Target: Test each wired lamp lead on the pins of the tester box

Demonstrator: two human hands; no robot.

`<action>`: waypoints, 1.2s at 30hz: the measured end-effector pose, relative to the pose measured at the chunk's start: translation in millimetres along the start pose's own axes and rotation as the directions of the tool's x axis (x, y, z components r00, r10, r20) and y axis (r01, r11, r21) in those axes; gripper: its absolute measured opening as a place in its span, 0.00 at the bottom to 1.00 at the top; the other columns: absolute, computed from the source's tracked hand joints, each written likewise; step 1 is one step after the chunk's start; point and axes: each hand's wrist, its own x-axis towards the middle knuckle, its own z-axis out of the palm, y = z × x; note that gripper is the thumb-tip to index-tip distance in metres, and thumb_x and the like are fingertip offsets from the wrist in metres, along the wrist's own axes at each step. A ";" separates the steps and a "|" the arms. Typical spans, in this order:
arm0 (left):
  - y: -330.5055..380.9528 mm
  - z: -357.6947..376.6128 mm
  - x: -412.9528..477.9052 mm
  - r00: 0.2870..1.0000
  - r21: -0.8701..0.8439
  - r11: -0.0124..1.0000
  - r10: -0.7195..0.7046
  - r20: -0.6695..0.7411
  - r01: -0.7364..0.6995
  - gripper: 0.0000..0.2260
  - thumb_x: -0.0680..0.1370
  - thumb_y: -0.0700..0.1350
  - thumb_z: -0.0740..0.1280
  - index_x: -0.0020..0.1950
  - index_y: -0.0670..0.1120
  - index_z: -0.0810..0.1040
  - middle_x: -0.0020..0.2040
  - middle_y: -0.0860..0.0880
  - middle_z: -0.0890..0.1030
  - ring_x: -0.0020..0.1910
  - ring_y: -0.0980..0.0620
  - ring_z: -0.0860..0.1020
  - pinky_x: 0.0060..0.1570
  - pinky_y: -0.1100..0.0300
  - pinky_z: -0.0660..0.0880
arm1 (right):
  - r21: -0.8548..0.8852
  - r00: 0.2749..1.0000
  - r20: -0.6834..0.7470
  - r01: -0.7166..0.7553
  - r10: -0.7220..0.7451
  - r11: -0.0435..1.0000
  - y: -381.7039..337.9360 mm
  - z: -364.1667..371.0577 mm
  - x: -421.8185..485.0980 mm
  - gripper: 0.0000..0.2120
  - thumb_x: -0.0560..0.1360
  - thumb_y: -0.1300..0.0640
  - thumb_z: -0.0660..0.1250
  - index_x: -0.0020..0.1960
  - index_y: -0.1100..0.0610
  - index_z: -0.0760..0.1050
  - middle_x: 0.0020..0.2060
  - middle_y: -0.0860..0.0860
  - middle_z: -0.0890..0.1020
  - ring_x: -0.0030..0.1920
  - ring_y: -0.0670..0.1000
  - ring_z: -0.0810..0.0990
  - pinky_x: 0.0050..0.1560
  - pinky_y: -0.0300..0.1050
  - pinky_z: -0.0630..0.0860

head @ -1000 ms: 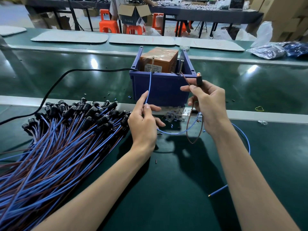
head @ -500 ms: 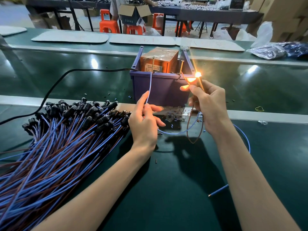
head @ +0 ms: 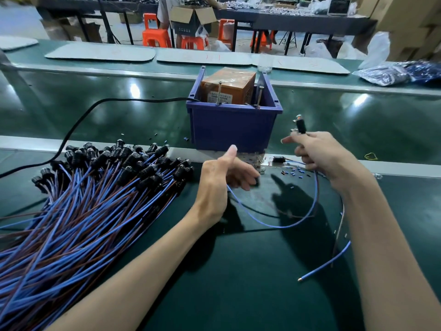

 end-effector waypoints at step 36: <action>85.7 -48.4 24.8 0.937 0.936 -0.335 -0.283 -0.206 0.105 0.16 0.70 0.48 0.74 0.57 0.52 0.77 0.53 0.48 0.78 0.55 0.44 0.77 0.44 0.57 0.62 | -0.520 0.970 0.218 0.205 -0.103 0.830 -11.9 4.3 -14.3 0.14 0.74 0.47 0.69 0.58 0.48 0.79 0.37 0.41 0.81 0.41 0.43 0.78 0.47 0.42 0.70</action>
